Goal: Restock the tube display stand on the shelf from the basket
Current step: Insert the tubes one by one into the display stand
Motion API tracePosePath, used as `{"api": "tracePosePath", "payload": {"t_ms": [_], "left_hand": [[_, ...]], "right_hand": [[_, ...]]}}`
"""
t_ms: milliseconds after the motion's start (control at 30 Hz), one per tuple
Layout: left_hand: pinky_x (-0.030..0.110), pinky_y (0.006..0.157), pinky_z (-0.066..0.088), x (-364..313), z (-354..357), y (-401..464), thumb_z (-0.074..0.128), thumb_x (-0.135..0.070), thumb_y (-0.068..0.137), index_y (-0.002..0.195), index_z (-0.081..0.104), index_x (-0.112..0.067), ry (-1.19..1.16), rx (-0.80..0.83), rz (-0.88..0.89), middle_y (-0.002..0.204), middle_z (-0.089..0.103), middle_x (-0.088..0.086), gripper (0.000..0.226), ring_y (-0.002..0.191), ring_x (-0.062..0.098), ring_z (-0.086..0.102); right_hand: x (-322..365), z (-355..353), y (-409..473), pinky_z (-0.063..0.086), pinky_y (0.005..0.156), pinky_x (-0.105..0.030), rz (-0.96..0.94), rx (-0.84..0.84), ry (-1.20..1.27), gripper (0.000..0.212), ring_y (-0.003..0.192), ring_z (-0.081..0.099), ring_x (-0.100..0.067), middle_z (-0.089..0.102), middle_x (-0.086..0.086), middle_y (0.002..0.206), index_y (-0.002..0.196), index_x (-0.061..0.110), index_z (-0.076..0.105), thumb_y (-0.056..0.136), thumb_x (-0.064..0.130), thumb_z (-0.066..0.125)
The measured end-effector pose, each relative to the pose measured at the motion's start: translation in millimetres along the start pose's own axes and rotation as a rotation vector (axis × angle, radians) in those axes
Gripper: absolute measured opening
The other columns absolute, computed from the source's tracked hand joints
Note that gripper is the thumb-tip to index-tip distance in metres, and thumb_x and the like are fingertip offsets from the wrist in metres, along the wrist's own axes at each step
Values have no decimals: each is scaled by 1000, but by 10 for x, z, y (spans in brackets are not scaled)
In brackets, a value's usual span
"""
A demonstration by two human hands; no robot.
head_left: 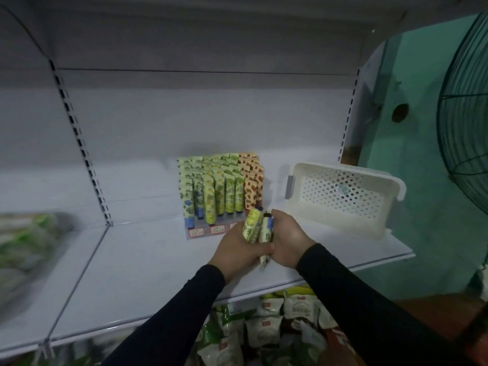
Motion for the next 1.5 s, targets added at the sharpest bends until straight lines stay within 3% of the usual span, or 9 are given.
{"api": "tracePosePath", "payload": {"t_ms": [67, 200, 433, 533, 667, 900, 1167, 1367, 1500], "left_hand": [[38, 70, 56, 42, -54, 8, 74, -11, 71, 100, 67, -9, 19, -31, -11, 91, 73, 12, 30, 78, 24, 68], [25, 67, 55, 107, -142, -14, 65, 5, 78, 102, 66, -11, -123, -17, -65, 95, 73, 7, 29, 78, 15, 68], [30, 56, 53, 154, -261, -31, 63, 4, 67, 94, 64, -3, -311, -29, -80, 77, 69, 15, 28, 64, 23, 65], [32, 53, 50, 181, -307, -22, 66, 5, 67, 94, 61, 2, -326, -64, -79, 74, 64, 19, 28, 60, 24, 60], [35, 64, 52, 191, -322, -5, 73, -6, 61, 106, 63, 0, -368, -103, -31, 83, 67, 17, 46, 70, 25, 62], [34, 62, 52, 205, -276, -22, 75, 3, 78, 101, 67, -3, -451, -145, 65, 81, 68, 12, 25, 70, 25, 60], [42, 83, 55, 174, -348, 11, 76, 1, 78, 113, 65, -12, -497, -263, 106, 105, 73, 12, 39, 96, 31, 69], [38, 73, 53, 129, -474, 11, 78, -1, 76, 117, 62, -5, -525, -319, 141, 104, 72, 17, 45, 88, 29, 68], [37, 69, 52, 89, -486, -1, 79, -6, 73, 109, 66, -7, -445, -305, 150, 94, 72, 14, 38, 80, 26, 66]], "right_hand": [[-12, 6, -7, 54, 72, -36, 9, 20, -9, 50, 85, 67, -29, 69, -18, 101, 114, 3, 65, 103, 38, 31], [5, -19, -80, 55, 62, -33, 18, 66, -77, 38, 71, 70, -26, 73, -14, 86, 99, 7, 68, 101, 31, 40], [68, -46, -149, 59, 56, -34, -182, 26, -206, 34, 75, 68, -25, 66, -17, 104, 130, 5, 47, 97, 3, 53], [131, -80, -167, 59, 61, -33, -245, 7, -204, 50, 75, 70, -23, 68, -14, 102, 131, 27, 37, 92, 6, 62], [123, -75, -162, 60, 66, -32, -331, -69, -187, 40, 73, 71, -20, 69, -9, 94, 115, 15, 43, 87, 15, 71], [80, -145, -139, 56, 64, -24, -323, -231, -66, 34, 79, 65, -15, 66, -7, 91, 103, 10, 53, 81, 23, 76], [95, -146, -144, 59, 77, -25, -230, -20, 111, 25, 85, 71, -18, 72, -12, 97, 103, -1, 64, 86, 16, 70], [49, -172, -224, 58, 69, -26, -181, 137, -250, 43, 80, 70, -22, 71, -13, 97, 112, -4, 66, 75, 17, 74], [101, -158, -246, 55, 62, -25, -207, 133, -413, 27, 70, 69, -21, 72, -8, 86, 104, 3, 69, 80, 15, 74]]}}
Point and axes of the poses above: each hand's wrist, its own y-axis towards the middle knuckle, its own z-axis out of the palm, x = y × z, the point moved 1 cm from there along y, towards the middle knuckle
